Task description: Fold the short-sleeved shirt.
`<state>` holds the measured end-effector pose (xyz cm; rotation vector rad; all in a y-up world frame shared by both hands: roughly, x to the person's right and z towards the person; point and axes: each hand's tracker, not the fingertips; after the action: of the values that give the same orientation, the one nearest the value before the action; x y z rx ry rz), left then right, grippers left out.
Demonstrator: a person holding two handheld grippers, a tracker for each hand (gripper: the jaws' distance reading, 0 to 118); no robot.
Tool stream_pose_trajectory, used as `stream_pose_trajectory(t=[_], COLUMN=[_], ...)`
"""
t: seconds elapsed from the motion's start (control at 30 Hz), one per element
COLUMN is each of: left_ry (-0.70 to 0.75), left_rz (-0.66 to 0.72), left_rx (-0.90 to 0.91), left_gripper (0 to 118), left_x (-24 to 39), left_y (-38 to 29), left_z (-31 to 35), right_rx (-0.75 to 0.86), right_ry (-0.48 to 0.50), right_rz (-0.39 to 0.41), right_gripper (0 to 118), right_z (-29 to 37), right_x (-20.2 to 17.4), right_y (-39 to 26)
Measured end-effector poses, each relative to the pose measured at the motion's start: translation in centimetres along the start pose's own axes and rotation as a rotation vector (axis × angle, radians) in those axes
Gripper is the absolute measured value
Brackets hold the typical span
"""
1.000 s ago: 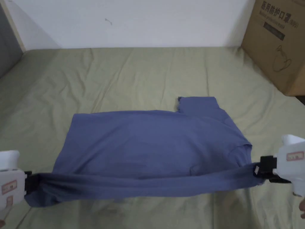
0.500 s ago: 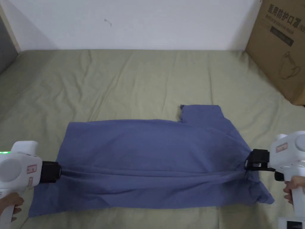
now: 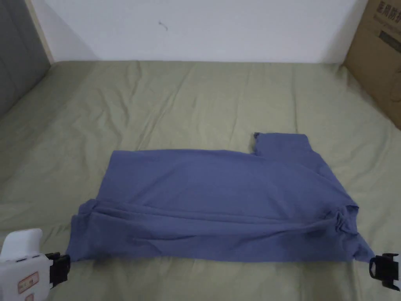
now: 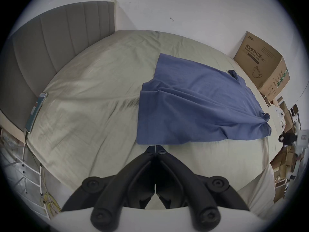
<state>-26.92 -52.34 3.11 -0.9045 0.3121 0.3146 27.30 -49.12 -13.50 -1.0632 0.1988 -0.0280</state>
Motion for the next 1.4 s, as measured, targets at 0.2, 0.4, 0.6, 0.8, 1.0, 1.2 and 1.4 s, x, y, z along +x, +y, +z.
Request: stream_pose_trajectory(t=[0.2, 0.4, 0.6, 0.8, 1.0, 1.2, 1.4], left_ry=[0.015, 0.08, 0.047, 0.04, 0.013, -0.002, -0.037], left_rz=[0.031, 0.038, 0.103, 0.037, 0.028, -0.05, -0.056], left_rx=[0.008, -0.085, -0.089, -0.09, -0.1, -0.074, -0.061], left_gripper=[74, 57, 2, 2, 2, 2, 2], left_x=[-0.3, 0.0, -0.9, -0.3, -0.5, 0.1, -0.7], left_y=[3.0, 2.2, 3.2, 3.5, 4.3, 6.3, 6.4], left_z=[-3.5, -8.3, -7.6, -6.6, -5.4, -2.2, 1.1], right_rx=[-0.017, -0.033, -0.01, -0.113, -0.062, -0.064, -0.079], right_ry=[0.041, 0.054, 0.029, -0.034, -0.016, 0.059, 0.137], right_rz=[-0.026, -0.07, 0.033, -0.086, 0.033, -0.082, -0.138], right_gripper=[1, 1, 80, 78, 10, 10, 10], right_z=[-1.3, -2.4, -4.9, -12.2, -10.1, -7.1, -1.7], right_x=[-0.7, -0.5, -0.7, 0.5, -1.7, -0.2, 2.8], right_y=[0.0, -0.3, 1.1, 4.0, 4.4, 5.5, 5.4])
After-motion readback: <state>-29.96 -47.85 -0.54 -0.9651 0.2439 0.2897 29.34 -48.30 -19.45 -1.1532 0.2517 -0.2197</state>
